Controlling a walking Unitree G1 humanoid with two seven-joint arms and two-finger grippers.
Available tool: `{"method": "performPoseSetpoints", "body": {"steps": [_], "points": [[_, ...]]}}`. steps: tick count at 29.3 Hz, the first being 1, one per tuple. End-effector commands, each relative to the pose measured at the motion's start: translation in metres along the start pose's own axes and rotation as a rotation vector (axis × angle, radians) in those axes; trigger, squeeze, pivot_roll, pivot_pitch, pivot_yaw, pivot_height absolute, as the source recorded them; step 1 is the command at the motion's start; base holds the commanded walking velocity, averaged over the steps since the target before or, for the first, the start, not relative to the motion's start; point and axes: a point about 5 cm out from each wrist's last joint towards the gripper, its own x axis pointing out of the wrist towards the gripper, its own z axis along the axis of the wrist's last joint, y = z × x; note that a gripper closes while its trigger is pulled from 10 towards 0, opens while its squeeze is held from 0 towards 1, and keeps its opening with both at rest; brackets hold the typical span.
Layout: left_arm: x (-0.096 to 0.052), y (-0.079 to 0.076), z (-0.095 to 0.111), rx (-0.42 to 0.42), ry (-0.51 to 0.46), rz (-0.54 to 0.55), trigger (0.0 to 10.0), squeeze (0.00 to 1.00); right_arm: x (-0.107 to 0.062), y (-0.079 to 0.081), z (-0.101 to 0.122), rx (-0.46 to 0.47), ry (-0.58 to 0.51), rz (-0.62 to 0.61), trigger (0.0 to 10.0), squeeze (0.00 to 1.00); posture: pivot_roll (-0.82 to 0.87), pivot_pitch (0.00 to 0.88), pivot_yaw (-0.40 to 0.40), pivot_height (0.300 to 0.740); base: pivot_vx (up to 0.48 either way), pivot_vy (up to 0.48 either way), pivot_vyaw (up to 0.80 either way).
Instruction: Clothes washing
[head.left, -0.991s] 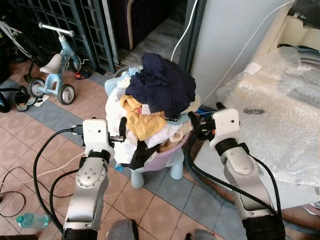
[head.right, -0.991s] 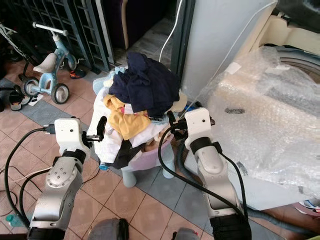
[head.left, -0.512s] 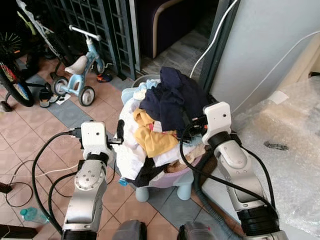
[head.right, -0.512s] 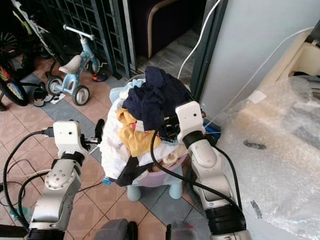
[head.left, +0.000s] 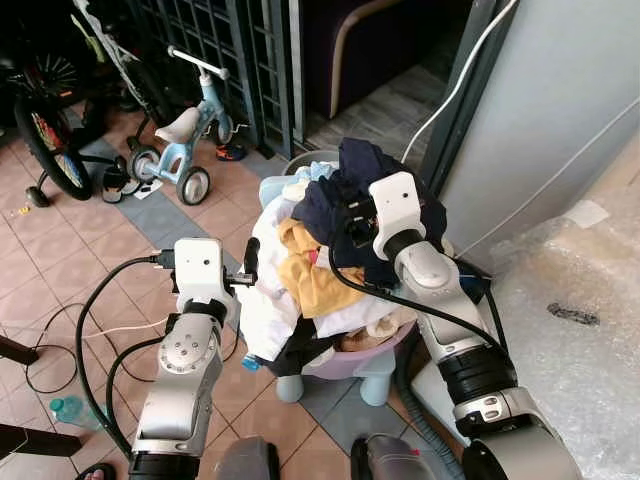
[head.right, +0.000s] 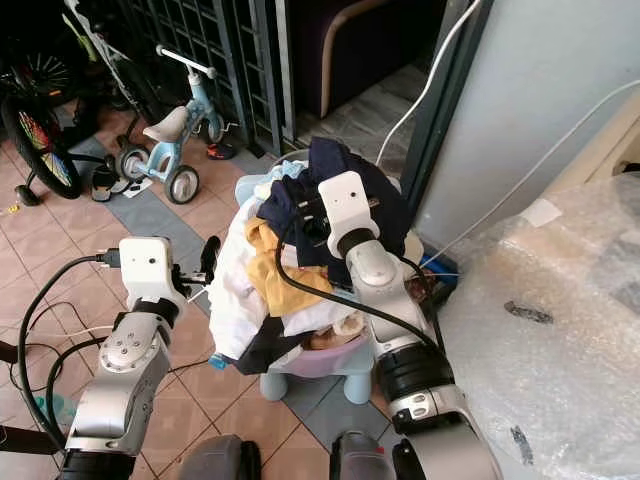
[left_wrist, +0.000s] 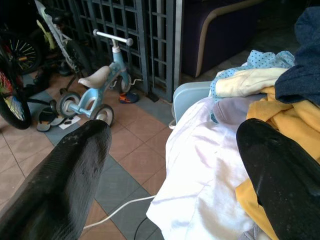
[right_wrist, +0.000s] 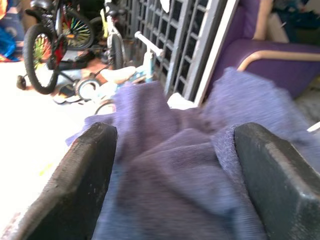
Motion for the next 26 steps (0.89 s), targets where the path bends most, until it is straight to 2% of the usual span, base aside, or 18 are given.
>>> {"method": "performPoseSetpoints", "body": {"steps": [1,5,8,17,18,26], "points": [[-0.002,0.002,-0.002,0.012,0.013,0.012,10.0,0.00,0.002,0.001,-0.006,0.026,0.047,-0.013,0.0,0.00,0.03,0.124,0.028,0.740,0.000,0.000,0.00],[-0.003,0.004,-0.002,0.016,0.016,0.018,10.0,0.00,0.003,0.009,-0.016,0.074,0.106,-0.023,0.0,0.00,0.04,0.117,0.021,0.740,0.000,0.000,0.00],[-0.003,0.007,-0.002,0.021,0.017,0.024,10.0,0.00,0.003,0.008,-0.022,0.095,0.134,-0.037,0.0,0.00,0.04,0.126,0.025,0.740,0.000,0.000,0.00],[-0.001,0.004,-0.003,0.022,0.026,0.016,10.0,0.00,0.001,-0.001,-0.026,0.110,0.142,-0.064,0.0,0.00,0.03,0.147,0.044,0.740,0.000,0.000,0.00],[0.001,0.003,-0.002,0.021,0.025,0.015,10.0,0.00,0.001,-0.003,-0.026,0.135,0.135,-0.085,0.0,0.00,0.03,0.132,0.050,0.740,0.000,0.000,0.00],[0.004,0.003,-0.002,0.026,0.029,0.005,10.0,0.00,0.001,0.000,-0.027,0.144,0.129,-0.087,0.0,0.00,0.02,0.120,0.057,0.740,0.000,0.000,0.00]]}}
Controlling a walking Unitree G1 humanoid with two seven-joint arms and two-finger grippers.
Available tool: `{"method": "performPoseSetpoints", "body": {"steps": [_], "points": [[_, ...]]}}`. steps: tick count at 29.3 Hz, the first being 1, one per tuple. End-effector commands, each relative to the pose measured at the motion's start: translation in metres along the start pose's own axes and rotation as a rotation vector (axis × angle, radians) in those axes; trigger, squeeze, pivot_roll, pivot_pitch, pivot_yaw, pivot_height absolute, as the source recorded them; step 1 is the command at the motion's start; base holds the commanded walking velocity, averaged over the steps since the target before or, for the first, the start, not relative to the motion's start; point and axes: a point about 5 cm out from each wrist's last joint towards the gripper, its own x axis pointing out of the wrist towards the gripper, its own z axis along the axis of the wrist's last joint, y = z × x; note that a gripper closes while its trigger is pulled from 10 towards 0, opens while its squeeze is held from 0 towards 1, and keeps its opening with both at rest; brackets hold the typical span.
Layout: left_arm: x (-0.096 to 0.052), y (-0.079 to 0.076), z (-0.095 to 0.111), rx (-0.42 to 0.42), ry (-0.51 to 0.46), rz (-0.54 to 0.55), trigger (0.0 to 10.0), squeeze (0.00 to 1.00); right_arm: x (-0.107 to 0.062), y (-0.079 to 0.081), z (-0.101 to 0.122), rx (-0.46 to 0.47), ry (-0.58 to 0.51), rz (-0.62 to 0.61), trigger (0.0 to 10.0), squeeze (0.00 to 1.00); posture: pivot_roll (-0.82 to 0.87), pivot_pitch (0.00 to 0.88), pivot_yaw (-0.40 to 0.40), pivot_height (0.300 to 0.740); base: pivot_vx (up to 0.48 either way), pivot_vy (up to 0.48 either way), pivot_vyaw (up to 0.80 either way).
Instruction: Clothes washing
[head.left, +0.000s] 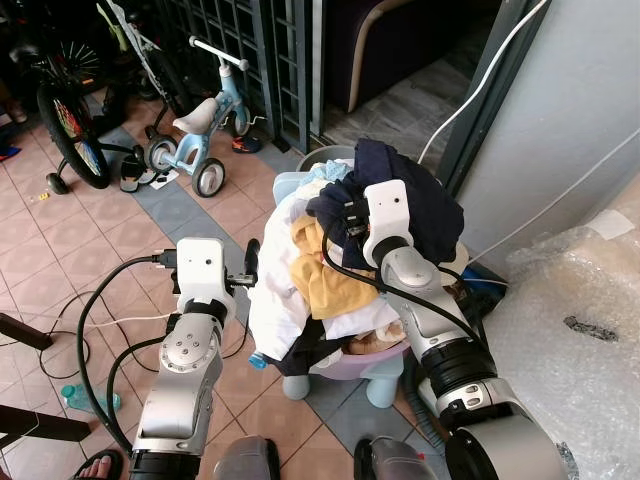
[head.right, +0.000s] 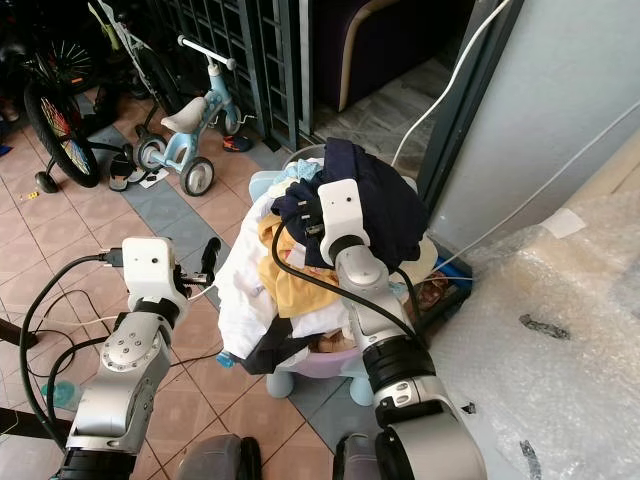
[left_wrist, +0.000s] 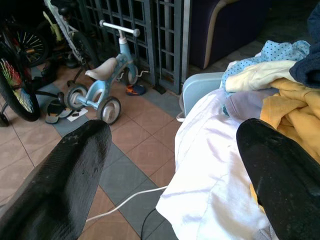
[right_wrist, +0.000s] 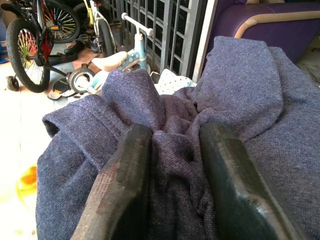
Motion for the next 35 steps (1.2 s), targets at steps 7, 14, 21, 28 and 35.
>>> {"method": "performPoseSetpoints", "body": {"steps": [7,14,21,28,35], "points": [[0.002,-0.002,-0.001,-0.001,0.008,0.004,10.0,0.00,-0.001,-0.005,0.000,0.070,-0.006,-0.016,0.0,0.00,0.01,0.107,0.043,0.740,0.000,0.000,0.00],[0.002,-0.003,-0.003,-0.006,0.012,0.011,10.0,0.00,-0.002,-0.012,0.034,0.137,-0.170,-0.013,0.0,0.00,0.01,0.095,0.036,0.740,0.000,0.000,0.00],[0.004,-0.004,-0.002,0.003,0.009,0.053,10.0,0.00,-0.032,-0.058,0.069,0.177,-0.406,-0.226,0.0,0.00,0.01,0.095,0.012,0.740,0.000,0.000,0.00],[0.009,-0.004,0.000,0.006,-0.001,0.052,10.0,0.00,-0.041,-0.072,0.081,0.114,-0.463,-0.287,0.0,0.00,0.00,0.106,0.028,0.740,0.000,0.000,0.00],[0.011,-0.004,0.000,0.003,0.004,0.052,10.0,0.00,-0.044,-0.087,0.092,0.073,-0.482,-0.338,0.0,0.00,-0.01,0.107,0.034,0.740,-0.191,0.000,0.00]]}}
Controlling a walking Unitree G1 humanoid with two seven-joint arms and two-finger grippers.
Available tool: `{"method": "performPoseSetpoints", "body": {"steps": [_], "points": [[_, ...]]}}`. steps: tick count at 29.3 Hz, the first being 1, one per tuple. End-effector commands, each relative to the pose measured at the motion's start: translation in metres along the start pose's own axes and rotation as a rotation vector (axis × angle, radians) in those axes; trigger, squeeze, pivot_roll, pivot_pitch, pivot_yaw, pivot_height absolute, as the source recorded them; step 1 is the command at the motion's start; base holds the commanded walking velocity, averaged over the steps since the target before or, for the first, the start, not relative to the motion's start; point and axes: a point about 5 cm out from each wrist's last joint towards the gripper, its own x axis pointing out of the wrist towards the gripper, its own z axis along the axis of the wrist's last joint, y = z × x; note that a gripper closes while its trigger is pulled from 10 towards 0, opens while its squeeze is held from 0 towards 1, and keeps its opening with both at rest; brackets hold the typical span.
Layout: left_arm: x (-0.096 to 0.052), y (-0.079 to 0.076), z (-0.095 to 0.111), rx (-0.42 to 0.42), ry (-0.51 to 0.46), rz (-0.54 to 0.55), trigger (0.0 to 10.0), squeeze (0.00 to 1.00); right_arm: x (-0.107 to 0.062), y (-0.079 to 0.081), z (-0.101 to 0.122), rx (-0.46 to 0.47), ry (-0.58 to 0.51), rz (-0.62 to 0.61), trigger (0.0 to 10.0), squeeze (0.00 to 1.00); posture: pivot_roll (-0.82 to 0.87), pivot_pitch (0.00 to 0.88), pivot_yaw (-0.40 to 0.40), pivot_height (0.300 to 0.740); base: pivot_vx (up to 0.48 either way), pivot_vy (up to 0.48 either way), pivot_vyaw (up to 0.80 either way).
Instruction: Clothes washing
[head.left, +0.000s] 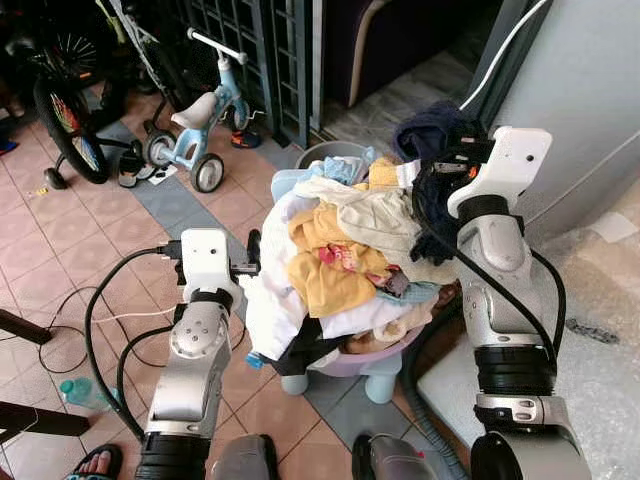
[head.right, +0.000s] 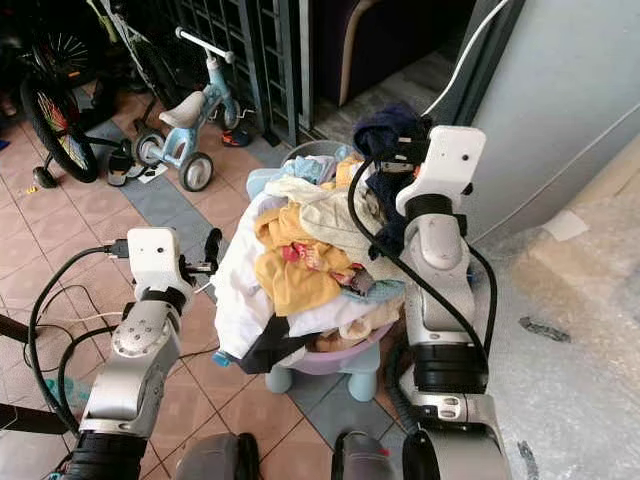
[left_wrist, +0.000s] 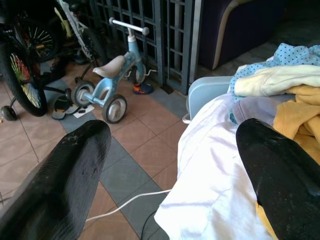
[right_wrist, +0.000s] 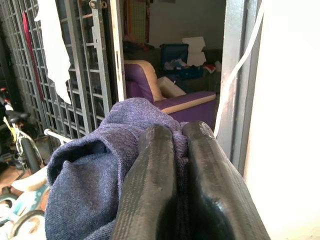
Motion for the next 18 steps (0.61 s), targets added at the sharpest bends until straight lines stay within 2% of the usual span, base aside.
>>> {"method": "performPoseSetpoints", "body": {"steps": [1,11,12,13,14,15,18], "points": [[-0.001,0.001,-0.004,0.018,0.013,0.005,10.0,0.00,0.000,0.002,0.009,-0.001,-0.036,0.006,0.0,0.00,-0.01,0.107,0.034,0.740,-0.277,0.000,0.00],[-0.001,0.003,-0.004,0.020,0.008,0.005,10.0,0.00,-0.021,0.000,-0.007,-0.045,0.028,0.040,0.0,0.00,-0.01,0.105,0.038,0.740,-0.278,0.000,0.00],[-0.001,0.003,-0.003,0.020,0.007,0.005,10.0,0.00,-0.023,0.000,-0.009,-0.043,0.039,0.042,3.3,0.00,-0.01,0.105,0.038,0.740,-0.277,0.000,0.00],[-0.001,0.003,-0.003,0.020,0.007,0.005,10.0,0.00,-0.023,0.000,-0.009,-0.043,0.039,0.042,3.3,0.00,-0.01,0.105,0.038,0.740,-0.277,0.000,0.00],[-0.001,0.003,-0.004,0.021,0.007,0.003,10.0,0.00,-0.027,-0.001,-0.011,-0.044,0.051,0.047,8.6,0.00,-0.01,0.104,0.039,0.740,-0.274,0.000,0.00],[-0.001,0.003,-0.004,0.022,0.007,0.001,10.0,0.00,-0.031,-0.002,-0.014,-0.045,0.067,0.052,10.0,0.00,-0.02,0.100,0.040,0.740,-0.270,0.000,0.00],[-0.001,0.001,-0.004,0.020,0.007,-0.006,10.0,0.00,-0.040,-0.005,-0.022,-0.076,0.099,0.062,10.0,0.00,-0.02,0.096,0.036,0.740,-0.266,0.000,0.00]]}}
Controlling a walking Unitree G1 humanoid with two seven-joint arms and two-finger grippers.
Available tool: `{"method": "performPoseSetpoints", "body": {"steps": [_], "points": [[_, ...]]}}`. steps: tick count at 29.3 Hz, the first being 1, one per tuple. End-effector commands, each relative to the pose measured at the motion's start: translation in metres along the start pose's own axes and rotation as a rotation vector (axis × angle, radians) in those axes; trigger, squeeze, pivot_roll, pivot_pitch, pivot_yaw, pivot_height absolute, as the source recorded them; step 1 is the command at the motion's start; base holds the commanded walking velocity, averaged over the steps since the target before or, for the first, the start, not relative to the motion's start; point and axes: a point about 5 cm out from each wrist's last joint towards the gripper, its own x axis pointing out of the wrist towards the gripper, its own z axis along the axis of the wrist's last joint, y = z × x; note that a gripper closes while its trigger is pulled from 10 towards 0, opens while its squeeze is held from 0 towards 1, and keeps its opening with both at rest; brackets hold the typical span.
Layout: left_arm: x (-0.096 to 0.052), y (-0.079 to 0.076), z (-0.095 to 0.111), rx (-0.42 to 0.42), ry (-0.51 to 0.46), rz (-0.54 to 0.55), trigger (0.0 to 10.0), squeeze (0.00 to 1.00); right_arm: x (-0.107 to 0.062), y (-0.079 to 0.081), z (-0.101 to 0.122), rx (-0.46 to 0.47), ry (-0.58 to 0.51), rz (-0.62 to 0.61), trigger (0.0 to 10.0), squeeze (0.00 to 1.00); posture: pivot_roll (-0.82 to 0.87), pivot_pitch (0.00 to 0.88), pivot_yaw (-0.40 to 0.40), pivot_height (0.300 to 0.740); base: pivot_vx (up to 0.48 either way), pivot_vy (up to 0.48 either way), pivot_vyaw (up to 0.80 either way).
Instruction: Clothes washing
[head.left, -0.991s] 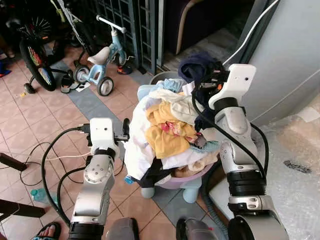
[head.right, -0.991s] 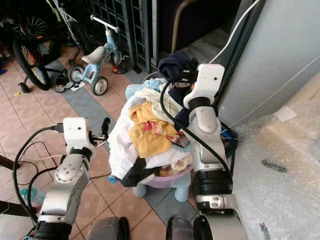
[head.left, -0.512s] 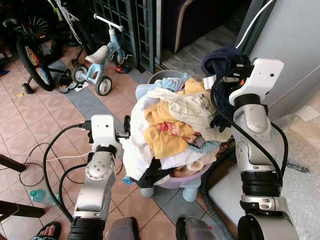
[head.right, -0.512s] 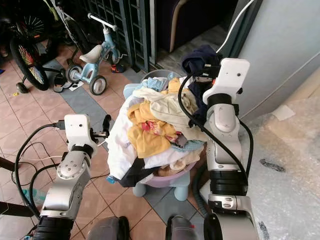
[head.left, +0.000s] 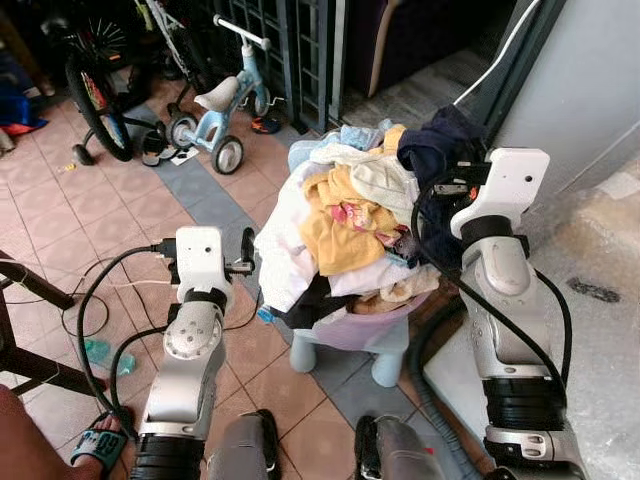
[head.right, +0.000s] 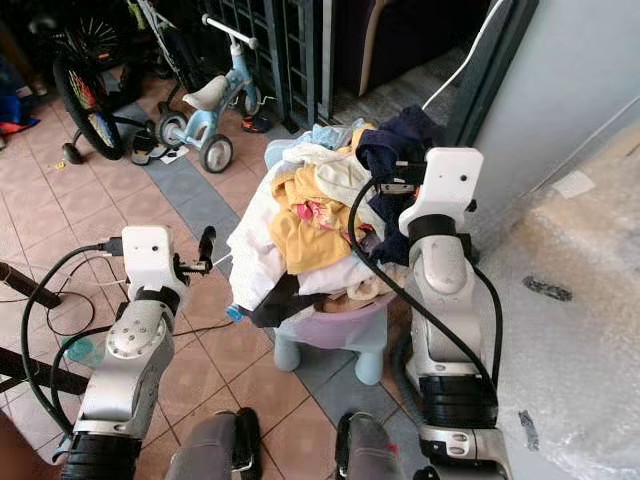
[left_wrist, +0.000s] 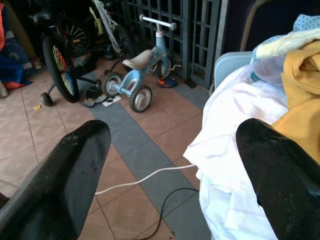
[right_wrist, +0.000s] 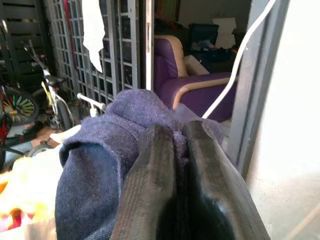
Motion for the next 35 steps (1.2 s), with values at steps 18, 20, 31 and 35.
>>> {"method": "performPoseSetpoints", "body": {"steps": [18,20,31,35], "points": [[0.004,-0.001,0.008,-0.008,-0.045,-0.035,10.0,0.00,0.008,0.004,0.013,0.002,-0.036,-0.017,10.0,0.00,-0.02,0.088,0.052,0.740,-0.086,0.000,-0.47],[0.004,-0.005,0.010,-0.017,-0.058,-0.062,10.0,0.00,0.016,-0.001,0.023,-0.001,-0.069,-0.046,10.0,0.00,-0.03,0.089,0.056,0.740,0.000,0.000,-0.80],[0.003,-0.010,0.012,-0.051,-0.080,-0.120,10.0,0.00,0.045,-0.021,0.054,-0.078,-0.175,-0.072,10.0,0.00,-0.03,0.102,0.046,0.740,0.222,0.000,-0.80],[0.002,-0.010,0.010,-0.051,-0.078,-0.121,10.0,0.00,0.050,-0.016,0.064,-0.115,-0.217,-0.029,10.0,0.00,-0.03,0.102,0.046,0.740,0.302,0.000,-0.80]]}}
